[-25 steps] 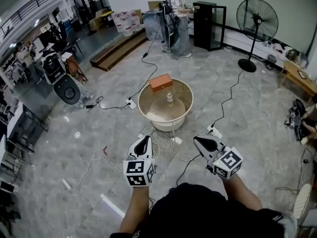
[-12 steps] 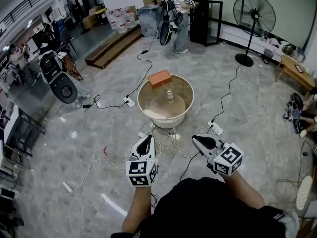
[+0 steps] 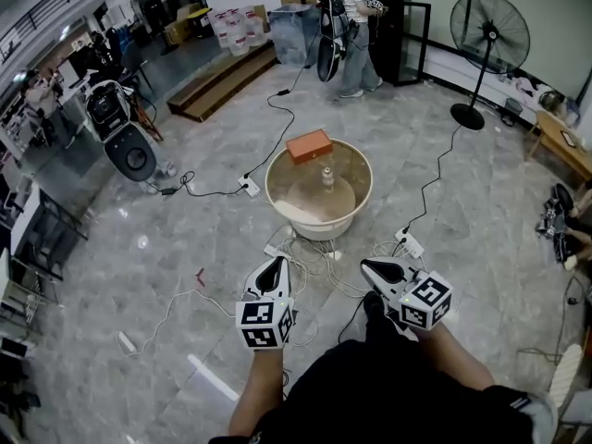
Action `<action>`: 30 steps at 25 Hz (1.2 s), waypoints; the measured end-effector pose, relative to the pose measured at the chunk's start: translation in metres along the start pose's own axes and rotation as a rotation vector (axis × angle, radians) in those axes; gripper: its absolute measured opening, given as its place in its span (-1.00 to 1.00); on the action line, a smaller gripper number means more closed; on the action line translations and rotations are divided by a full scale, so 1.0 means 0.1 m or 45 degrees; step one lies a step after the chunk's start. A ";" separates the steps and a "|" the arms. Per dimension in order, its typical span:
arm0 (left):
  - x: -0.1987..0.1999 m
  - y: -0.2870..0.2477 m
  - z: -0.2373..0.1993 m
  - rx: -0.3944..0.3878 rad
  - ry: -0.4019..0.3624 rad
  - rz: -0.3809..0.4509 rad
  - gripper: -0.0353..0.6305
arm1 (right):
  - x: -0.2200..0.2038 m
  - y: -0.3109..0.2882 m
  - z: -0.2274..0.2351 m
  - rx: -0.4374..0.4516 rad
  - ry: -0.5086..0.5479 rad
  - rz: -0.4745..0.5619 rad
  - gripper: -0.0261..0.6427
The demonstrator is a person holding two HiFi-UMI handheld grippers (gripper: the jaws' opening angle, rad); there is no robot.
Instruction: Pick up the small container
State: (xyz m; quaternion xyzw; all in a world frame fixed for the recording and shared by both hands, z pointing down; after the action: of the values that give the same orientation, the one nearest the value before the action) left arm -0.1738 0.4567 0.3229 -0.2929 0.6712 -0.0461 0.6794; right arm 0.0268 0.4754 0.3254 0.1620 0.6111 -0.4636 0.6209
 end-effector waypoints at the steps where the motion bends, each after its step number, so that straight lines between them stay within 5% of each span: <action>1: 0.03 -0.03 -0.02 0.014 0.019 0.002 -0.82 | 0.03 -0.06 0.05 0.021 -0.003 0.001 -0.88; 9: 0.43 -0.65 -0.20 0.140 0.033 0.017 -0.82 | 0.35 -0.50 0.81 0.161 0.043 0.019 -0.88; 25: 1.29 -2.49 -0.01 0.206 0.088 -0.061 -0.82 | 0.62 -0.47 3.08 0.135 -0.055 -0.031 -0.88; 30: 1.48 -2.80 0.18 0.217 0.068 -0.056 -0.82 | 0.57 -0.36 3.51 0.096 0.015 -0.094 -0.88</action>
State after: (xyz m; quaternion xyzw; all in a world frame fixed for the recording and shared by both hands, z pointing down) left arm -0.0505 0.1641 0.3193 -0.2473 0.6760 -0.1258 0.6826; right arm 0.2024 0.1655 0.3578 0.1652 0.6023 -0.5078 0.5933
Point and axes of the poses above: the fingertips, and each gripper's own axes: y backward along the fingers, z to its right, x out of its top, the point moved 3 cm from there along y, backward along the fingers, and after that the axes turned 9 degrees about -z, right-handed, at the moved point
